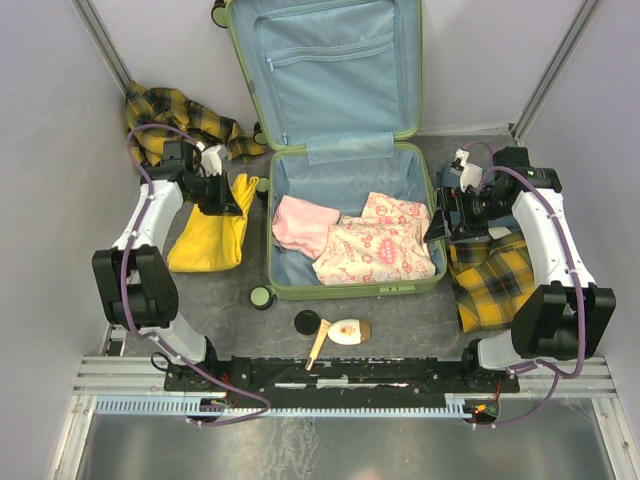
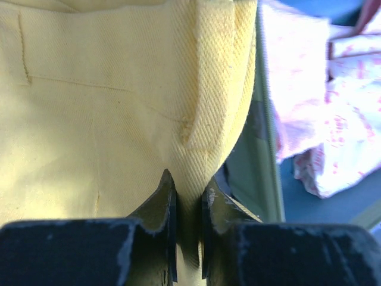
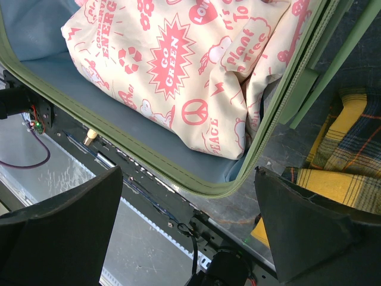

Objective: Pack the luggage

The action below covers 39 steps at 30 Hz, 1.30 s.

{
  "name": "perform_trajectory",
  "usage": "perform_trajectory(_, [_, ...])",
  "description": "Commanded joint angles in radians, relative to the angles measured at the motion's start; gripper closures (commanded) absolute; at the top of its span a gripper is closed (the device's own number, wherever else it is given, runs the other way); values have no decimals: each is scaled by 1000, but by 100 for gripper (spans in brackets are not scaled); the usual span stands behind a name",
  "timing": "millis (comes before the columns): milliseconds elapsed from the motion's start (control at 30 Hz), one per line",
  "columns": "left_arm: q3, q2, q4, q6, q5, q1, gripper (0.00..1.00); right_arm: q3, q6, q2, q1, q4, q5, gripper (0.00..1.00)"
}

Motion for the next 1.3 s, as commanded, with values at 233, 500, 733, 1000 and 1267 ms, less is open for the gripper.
perform_trajectory(233, [118,-169,-115,38,168,-183,97,24,-9,-36,-4,6,-33,0])
perform_trajectory(500, [300,-59,-82,8,77,-282,97,21,-10,-41,-3,7,-33,0])
perform_trajectory(733, [535,101,-57,-80,24,-305,97,20,-10,-41,-4,6,-32,0])
perform_trajectory(1000, [740,288,-129,62,-71,-431,97,13,-10,-43,-3,9,-28,0])
perform_trajectory(1267, [836,411,-167,154,-150,-557,97,9,-11,-38,-4,12,-22,0])
